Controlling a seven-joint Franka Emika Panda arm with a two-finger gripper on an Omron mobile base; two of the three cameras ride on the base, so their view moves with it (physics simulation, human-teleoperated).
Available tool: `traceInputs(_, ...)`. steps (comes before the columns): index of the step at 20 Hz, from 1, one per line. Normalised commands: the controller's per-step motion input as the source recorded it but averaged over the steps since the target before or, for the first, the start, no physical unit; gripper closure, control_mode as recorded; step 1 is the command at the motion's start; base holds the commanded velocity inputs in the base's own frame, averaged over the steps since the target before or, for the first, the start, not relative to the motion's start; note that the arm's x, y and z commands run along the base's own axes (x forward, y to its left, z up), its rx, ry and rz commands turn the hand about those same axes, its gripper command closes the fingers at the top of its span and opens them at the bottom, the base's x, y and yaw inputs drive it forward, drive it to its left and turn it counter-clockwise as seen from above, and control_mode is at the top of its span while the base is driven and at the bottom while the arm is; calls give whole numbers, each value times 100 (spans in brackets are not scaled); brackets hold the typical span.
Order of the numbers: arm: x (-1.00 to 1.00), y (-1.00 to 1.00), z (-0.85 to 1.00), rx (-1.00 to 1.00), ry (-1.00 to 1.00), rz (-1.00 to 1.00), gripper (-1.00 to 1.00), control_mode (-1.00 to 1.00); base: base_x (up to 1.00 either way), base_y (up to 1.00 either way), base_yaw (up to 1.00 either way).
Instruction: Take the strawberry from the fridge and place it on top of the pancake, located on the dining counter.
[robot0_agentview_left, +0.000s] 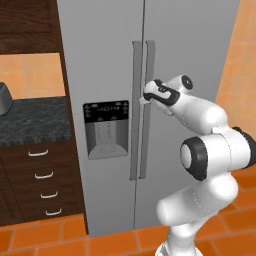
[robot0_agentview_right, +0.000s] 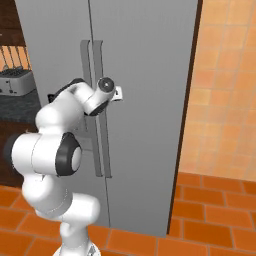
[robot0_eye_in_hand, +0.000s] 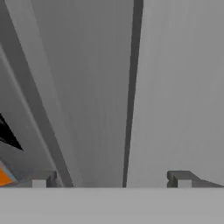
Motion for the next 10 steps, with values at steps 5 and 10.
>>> traceInputs(5, 18, 24, -45, 0, -31, 0, -100, -100, 0, 0, 0)
traceInputs(10, 42, 12, -4, 2, 0, 0, -100, -100, 0, 0, 0)
